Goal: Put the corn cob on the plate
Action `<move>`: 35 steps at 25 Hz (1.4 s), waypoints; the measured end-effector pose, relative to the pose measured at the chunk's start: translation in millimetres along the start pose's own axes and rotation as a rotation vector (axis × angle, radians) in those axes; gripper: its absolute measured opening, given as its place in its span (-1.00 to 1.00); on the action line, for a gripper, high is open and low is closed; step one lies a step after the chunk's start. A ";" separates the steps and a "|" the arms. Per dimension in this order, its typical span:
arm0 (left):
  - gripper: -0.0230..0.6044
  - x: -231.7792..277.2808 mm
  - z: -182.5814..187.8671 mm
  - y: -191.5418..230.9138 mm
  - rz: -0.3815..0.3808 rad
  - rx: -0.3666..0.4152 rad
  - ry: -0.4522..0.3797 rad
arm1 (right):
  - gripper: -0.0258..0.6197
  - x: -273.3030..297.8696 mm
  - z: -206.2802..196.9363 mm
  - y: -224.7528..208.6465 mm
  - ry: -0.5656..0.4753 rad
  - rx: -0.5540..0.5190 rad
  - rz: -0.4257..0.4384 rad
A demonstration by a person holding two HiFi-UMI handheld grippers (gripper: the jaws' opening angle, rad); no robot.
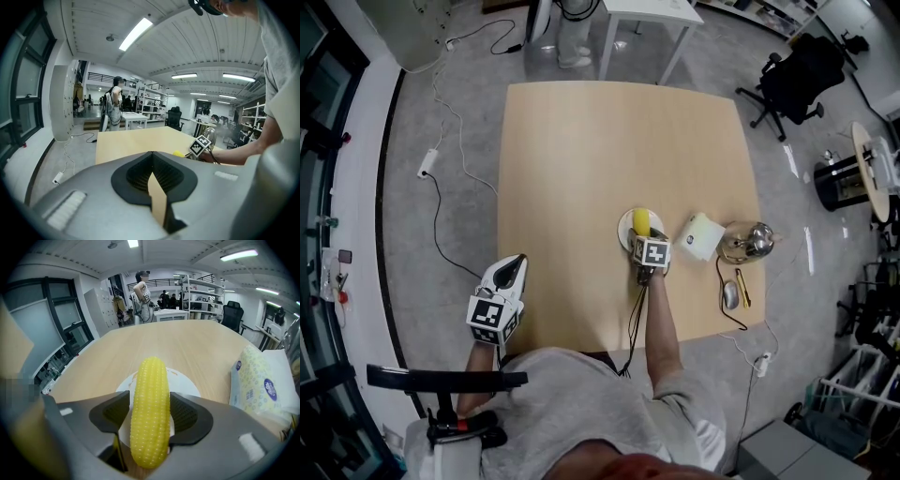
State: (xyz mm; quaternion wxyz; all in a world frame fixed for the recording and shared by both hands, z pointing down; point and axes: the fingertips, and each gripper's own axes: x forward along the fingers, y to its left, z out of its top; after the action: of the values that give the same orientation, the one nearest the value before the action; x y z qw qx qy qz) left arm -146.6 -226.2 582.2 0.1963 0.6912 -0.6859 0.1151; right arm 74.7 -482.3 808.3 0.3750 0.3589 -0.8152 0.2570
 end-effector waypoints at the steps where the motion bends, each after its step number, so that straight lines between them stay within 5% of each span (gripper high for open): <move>1: -0.86 -1.4 -0.2 1.0 0.000 0.002 -0.002 | -0.07 -2.0 -1.3 0.1 0.005 0.009 -0.006; 16: -0.86 -16.1 12.2 -3.1 -0.054 0.012 -0.067 | -0.10 -46.9 5.8 12.9 -0.079 0.034 -0.036; 35: -0.86 -31.8 31.2 -23.1 -0.185 0.068 -0.139 | -0.14 -161.9 -4.6 35.4 -0.323 0.127 -0.089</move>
State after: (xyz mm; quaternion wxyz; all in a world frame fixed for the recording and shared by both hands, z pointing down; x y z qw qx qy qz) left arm -128.1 -211.3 537.9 0.1344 0.7642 -0.6267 0.0715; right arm 123.7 -394.0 676.8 0.2267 0.4544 -0.8302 0.2300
